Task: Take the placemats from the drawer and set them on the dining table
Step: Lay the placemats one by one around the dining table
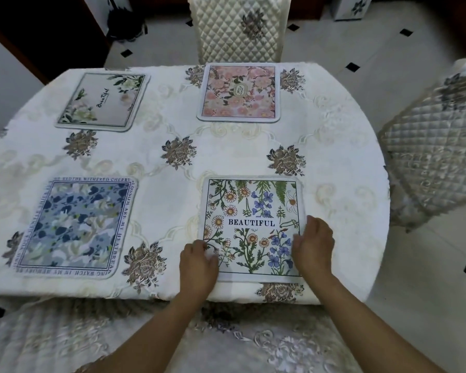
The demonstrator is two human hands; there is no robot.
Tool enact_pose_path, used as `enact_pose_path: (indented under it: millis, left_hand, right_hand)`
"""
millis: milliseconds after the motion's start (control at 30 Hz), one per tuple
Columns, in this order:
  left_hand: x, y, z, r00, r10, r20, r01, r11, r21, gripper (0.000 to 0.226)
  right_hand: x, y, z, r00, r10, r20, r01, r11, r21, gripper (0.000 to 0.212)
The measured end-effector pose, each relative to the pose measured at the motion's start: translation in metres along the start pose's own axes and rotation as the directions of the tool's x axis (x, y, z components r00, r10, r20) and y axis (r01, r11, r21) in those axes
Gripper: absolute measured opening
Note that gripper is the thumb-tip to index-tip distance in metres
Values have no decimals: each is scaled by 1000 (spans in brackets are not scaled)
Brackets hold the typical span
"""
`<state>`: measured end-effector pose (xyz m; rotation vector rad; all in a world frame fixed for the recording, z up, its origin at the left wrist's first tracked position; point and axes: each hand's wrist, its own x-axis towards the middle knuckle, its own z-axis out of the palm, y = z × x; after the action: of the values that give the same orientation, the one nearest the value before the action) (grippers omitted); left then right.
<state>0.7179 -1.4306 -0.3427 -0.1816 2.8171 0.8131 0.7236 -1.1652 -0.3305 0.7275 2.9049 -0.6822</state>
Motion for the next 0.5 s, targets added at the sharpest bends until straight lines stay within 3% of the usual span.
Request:
enact_pose_path:
  millis: [67, 200, 367, 500]
  left_hand:
    - [-6, 9, 16, 978, 205, -30, -202, 975, 87, 32]
    - [-4, 24, 53, 881, 455, 126, -471, 866, 167, 54]
    - [1, 0, 57, 828, 520, 212, -561, 782, 272, 54]
    - [0, -18, 44, 852, 485, 200, -524, 802, 286, 55]
  right_hand:
    - [-16, -23, 9, 988, -145, 51, 147, 988, -51, 60]
    - [-47, -50, 60, 852, -434, 293, 481, 870, -111, 58]
    - [-40, -19, 73, 824, -479, 303, 544, 818, -186, 61]
    - [-31, 27, 49, 884, -384, 268, 437, 881, -181, 62]
